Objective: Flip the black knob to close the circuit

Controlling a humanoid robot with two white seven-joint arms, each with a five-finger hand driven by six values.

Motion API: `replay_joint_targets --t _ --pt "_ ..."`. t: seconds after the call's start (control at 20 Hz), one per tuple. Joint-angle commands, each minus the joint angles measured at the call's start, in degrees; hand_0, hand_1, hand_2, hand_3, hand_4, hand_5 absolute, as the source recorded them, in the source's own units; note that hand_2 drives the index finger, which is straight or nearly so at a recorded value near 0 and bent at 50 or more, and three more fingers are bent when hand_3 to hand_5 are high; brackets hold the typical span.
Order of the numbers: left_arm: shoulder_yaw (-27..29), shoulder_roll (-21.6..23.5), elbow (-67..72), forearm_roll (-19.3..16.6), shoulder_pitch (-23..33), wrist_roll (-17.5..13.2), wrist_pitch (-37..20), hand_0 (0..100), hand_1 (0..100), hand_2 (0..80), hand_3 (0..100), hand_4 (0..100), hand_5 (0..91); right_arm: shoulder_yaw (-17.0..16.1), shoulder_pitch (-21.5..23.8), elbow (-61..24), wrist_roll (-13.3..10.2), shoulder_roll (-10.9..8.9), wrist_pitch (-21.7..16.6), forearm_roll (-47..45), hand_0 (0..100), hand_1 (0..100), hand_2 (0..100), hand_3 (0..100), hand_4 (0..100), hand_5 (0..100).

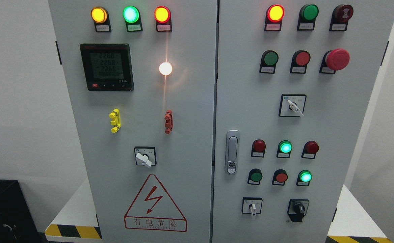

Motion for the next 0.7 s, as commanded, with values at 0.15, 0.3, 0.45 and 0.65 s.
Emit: replay_joint_targets --t 0.15,0.3,0.45,0.65 --pt "0.0 0.0 -1.7 0.0 1.3 -0.1 0.0 12 56 0.0 0 0 0.0 -0.7 1.6 -21.7 -4.5 -0.37 -0.6 13.9 0 7 43 63 51 30" --pt "0.0 0.0 -1.7 0.0 1.3 -0.1 0.0 12 56 0.0 0 0 0.0 -1.1 1.6 -26.7 -6.2 -0.2 -0.4 19.6 0 7 47 68 56 37" --pt "0.0 0.0 -1.7 0.0 1.2 -0.1 0.0 12 56 0.0 0 0 0.0 -1.8 1.6 -30.6 -6.5 -0.19 -0.1 23.6 0 6 51 71 60 43" --pt "0.0 0.0 -1.7 0.0 1.2 -0.1 0.0 12 56 0.0 0 0 0.0 -2.1 1.5 -35.3 -7.7 -0.11 0.1 27.9 0 5 57 77 66 52"
